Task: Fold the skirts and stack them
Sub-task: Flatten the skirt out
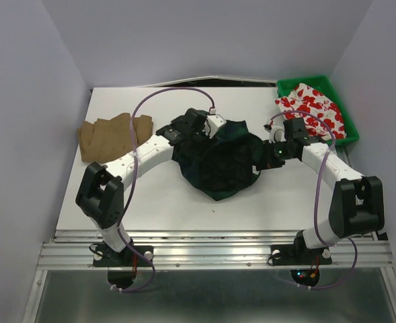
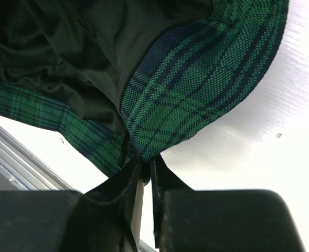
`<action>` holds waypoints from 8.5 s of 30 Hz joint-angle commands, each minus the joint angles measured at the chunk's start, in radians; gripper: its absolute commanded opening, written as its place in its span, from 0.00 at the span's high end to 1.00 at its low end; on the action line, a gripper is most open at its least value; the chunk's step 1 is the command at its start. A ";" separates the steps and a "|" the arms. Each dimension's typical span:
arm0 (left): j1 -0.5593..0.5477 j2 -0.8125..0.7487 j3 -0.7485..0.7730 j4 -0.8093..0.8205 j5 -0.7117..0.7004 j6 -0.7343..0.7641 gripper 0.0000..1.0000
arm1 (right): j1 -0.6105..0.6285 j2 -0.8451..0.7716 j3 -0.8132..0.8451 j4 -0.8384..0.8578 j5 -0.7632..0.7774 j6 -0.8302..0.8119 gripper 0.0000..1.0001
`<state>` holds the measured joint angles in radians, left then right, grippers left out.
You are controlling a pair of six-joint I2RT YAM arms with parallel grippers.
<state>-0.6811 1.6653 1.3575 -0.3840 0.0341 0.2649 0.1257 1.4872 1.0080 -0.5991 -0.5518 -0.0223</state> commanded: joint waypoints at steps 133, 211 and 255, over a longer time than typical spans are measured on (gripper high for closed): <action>0.310 -0.645 -0.515 -0.212 0.339 0.848 0.02 | 0.069 -0.234 -0.009 -0.053 0.279 -0.863 0.43; -0.299 0.553 0.463 0.030 0.451 0.099 0.63 | -0.192 0.467 0.092 0.216 -0.623 -0.117 0.99; -0.313 -0.357 -0.285 0.180 0.157 0.376 0.36 | -0.182 0.309 0.213 0.015 -0.445 -0.299 0.21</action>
<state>-1.1320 1.3975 0.9977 -0.1173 0.0536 0.7837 -0.0605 1.8858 1.1633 -0.4419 -1.0195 -0.1162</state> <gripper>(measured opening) 0.638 0.671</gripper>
